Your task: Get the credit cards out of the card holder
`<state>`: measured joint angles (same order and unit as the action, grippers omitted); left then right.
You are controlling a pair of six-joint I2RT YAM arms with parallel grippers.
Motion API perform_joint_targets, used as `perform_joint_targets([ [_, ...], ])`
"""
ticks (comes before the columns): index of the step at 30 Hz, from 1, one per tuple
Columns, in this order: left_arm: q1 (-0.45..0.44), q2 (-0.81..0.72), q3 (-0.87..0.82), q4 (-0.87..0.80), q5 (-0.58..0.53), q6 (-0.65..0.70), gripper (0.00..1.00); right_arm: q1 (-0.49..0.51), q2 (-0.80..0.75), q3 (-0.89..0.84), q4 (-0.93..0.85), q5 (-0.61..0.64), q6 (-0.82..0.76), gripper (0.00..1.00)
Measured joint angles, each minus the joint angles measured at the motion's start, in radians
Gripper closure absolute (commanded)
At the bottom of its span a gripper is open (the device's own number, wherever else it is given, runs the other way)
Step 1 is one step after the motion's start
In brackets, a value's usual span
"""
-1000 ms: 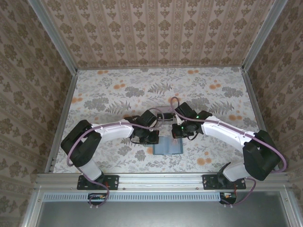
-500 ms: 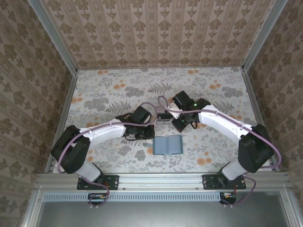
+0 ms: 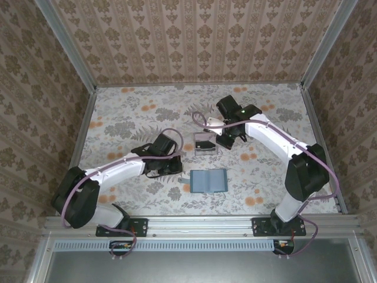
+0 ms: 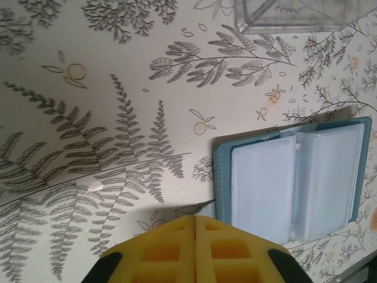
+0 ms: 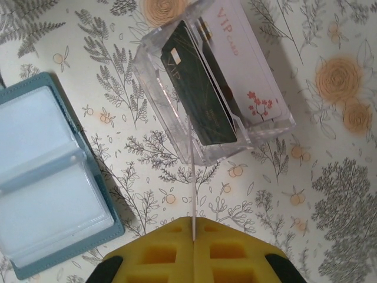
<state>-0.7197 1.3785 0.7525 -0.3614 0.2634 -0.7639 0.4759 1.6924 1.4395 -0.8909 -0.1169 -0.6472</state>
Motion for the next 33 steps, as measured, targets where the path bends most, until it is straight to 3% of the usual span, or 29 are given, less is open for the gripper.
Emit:
perform_joint_targets([
  [17,0.083,-0.081,-0.060,-0.022,-0.002,0.000,0.92,-0.040,0.299,0.375,-0.185,-0.024,-0.211,0.98],
  [33,0.103,-0.088,-0.072,-0.039,0.002,0.001,0.92,-0.002,0.501,0.663,-0.347,-0.060,-0.275,0.97],
])
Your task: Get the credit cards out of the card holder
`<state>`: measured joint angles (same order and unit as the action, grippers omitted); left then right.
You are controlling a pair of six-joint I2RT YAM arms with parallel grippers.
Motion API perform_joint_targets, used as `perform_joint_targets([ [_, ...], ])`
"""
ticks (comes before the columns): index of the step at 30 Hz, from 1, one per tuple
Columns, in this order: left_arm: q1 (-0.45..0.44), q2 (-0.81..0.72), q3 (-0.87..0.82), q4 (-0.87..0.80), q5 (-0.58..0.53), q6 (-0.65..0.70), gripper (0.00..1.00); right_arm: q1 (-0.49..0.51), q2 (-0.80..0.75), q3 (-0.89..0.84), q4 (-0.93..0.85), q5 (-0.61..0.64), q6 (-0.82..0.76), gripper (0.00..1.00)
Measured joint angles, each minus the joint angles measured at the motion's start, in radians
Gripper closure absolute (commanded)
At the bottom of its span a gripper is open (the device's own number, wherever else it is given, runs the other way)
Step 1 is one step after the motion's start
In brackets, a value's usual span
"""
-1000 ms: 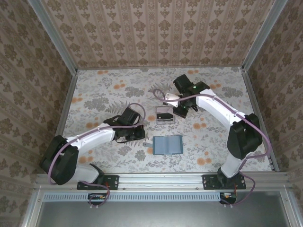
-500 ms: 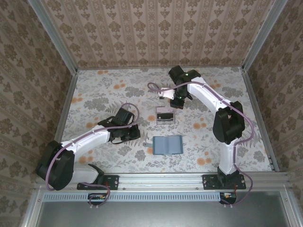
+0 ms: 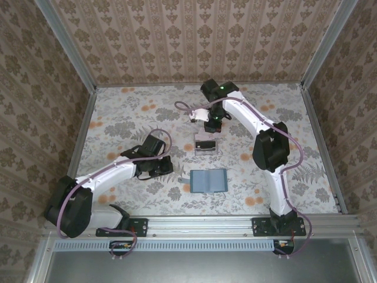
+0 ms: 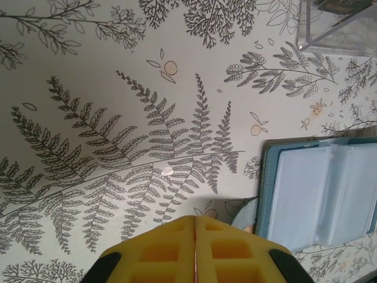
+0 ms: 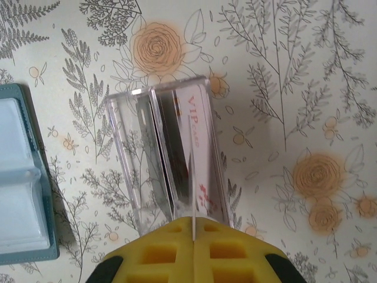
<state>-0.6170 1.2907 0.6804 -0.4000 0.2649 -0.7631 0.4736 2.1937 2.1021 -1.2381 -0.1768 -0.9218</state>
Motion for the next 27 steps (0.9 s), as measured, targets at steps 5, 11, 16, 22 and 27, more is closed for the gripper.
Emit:
perform_joint_targets([
  [5,0.010,-0.011,-0.007,-0.008,0.000,0.000,0.92,0.016,0.055,0.057,-0.027,0.000,-0.010,0.97],
  [11,0.021,-0.030,-0.018,-0.010,0.000,0.000,0.92,0.029,0.098,0.093,-0.048,0.005,-0.023,0.95],
  [16,0.029,-0.043,-0.034,-0.014,0.001,0.000,0.92,0.031,0.126,0.104,-0.058,0.013,-0.026,0.91],
  [22,0.035,-0.043,-0.044,-0.016,0.004,0.000,0.92,0.034,0.138,0.104,-0.076,0.017,-0.031,0.82],
  [27,0.035,-0.043,-0.045,-0.015,0.005,0.000,0.92,0.035,0.138,0.104,-0.076,0.039,-0.033,0.81],
])
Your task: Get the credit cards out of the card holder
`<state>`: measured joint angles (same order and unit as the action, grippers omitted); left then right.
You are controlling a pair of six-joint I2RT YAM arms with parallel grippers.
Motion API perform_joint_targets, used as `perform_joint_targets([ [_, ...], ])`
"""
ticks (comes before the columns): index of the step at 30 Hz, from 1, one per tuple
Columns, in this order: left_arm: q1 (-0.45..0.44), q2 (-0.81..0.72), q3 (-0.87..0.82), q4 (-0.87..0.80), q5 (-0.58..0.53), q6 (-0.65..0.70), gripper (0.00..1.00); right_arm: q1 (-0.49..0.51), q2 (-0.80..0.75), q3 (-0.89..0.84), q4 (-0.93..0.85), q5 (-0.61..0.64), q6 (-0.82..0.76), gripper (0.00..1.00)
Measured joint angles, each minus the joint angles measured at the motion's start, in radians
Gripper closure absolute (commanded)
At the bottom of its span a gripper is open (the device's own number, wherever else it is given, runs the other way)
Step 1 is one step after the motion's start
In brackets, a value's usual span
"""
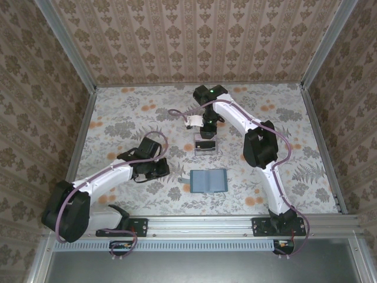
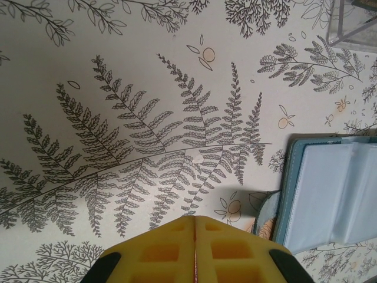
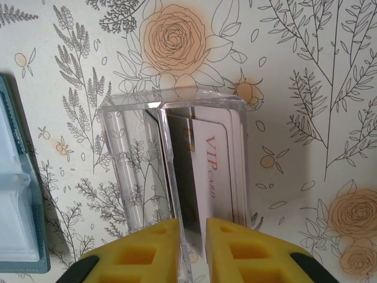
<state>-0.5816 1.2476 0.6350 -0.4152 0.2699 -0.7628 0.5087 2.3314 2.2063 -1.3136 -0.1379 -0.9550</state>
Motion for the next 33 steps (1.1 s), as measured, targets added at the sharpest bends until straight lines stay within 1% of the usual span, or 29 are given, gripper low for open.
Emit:
perform_joint_targets([
  [6,0.000,0.000,0.000,0.000,0.000,0.007,0.92,0.000,-0.004,-0.001,0.008,0.030,0.005,0.80],
  [9,0.000,0.000,0.000,0.000,-0.002,0.015,0.89,0.000,-0.027,-0.023,0.037,0.050,0.014,0.77],
  [11,0.000,0.000,0.000,-0.001,-0.007,0.025,0.86,0.000,-0.062,-0.058,0.062,0.060,0.020,0.72],
  [16,0.002,0.024,0.021,-0.006,-0.040,0.058,0.75,0.000,-0.207,-0.228,0.175,0.083,0.066,0.53],
  [20,0.018,0.060,0.050,-0.013,-0.077,0.097,0.59,-0.002,-0.349,-0.418,0.308,0.103,0.119,0.38],
  [23,0.035,0.087,0.075,-0.020,-0.104,0.130,0.47,-0.003,-0.441,-0.556,0.403,0.114,0.165,0.22],
  [24,0.041,0.096,0.084,-0.020,-0.114,0.143,0.42,-0.005,-0.470,-0.601,0.433,0.117,0.184,0.18],
  [25,0.047,0.103,0.093,-0.024,-0.123,0.156,0.38,-0.007,-0.493,-0.639,0.459,0.121,0.196,0.16],
  [26,0.054,0.108,0.102,-0.027,-0.137,0.167,0.30,-0.010,-0.520,-0.682,0.485,0.125,0.215,0.14],
  [27,0.062,0.114,0.112,-0.031,-0.146,0.183,0.16,-0.013,-0.545,-0.723,0.512,0.128,0.234,0.09],
  [28,0.071,0.117,0.121,-0.033,-0.157,0.194,0.04,-0.015,-0.565,-0.758,0.534,0.130,0.249,0.00],
  [29,0.081,0.121,0.130,-0.035,-0.164,0.205,0.00,-0.021,-0.587,-0.798,0.563,0.132,0.270,0.00],
  [33,0.142,0.132,0.165,-0.042,-0.189,0.245,0.00,-0.046,-0.676,-0.950,0.664,0.138,0.358,0.00],
])
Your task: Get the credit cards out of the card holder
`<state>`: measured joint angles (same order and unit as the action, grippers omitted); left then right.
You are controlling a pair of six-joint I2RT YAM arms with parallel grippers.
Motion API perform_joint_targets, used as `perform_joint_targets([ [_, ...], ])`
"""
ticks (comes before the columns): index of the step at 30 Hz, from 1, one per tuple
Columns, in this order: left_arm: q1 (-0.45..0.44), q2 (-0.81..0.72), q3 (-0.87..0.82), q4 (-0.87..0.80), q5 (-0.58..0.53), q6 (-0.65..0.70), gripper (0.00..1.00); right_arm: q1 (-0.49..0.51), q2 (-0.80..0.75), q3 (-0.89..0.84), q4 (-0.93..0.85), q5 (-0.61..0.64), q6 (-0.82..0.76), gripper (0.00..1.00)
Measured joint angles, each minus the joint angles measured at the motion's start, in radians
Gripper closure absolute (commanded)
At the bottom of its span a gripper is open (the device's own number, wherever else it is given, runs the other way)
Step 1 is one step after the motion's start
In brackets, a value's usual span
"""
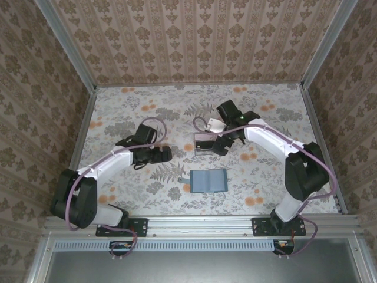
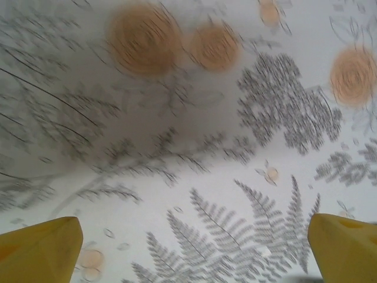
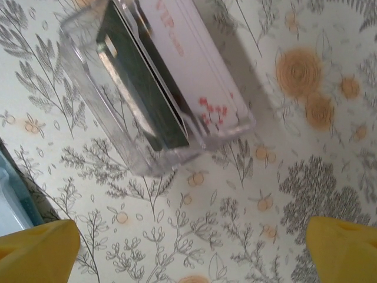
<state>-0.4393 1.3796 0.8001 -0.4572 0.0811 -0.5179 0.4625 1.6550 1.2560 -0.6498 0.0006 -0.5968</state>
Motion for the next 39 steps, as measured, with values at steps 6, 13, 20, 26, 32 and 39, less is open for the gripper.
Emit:
perform_joint_targets([
  [6,0.111,0.000,0.022,-0.003,-0.084,0.076,0.00,-0.049,-0.098,-0.198,0.195,0.062,0.172,0.00],
  [13,0.224,0.002,0.022,0.041,-0.301,0.184,0.00,-0.184,-0.163,-0.429,0.473,0.177,0.388,0.00],
  [20,0.297,0.001,-0.041,0.252,-0.442,0.301,0.00,-0.299,-0.195,-0.634,0.833,0.243,0.510,0.00],
  [26,0.379,-0.027,-0.290,0.620,-0.389,0.385,0.00,-0.344,-0.196,-0.760,1.122,0.256,0.551,0.00],
  [32,0.402,-0.027,-0.353,0.862,-0.322,0.456,0.00,-0.409,-0.142,-0.843,1.386,0.223,0.598,0.00],
  [39,0.424,0.055,-0.364,1.130,-0.241,0.497,0.00,-0.419,-0.129,-0.854,1.466,0.192,0.620,0.00],
])
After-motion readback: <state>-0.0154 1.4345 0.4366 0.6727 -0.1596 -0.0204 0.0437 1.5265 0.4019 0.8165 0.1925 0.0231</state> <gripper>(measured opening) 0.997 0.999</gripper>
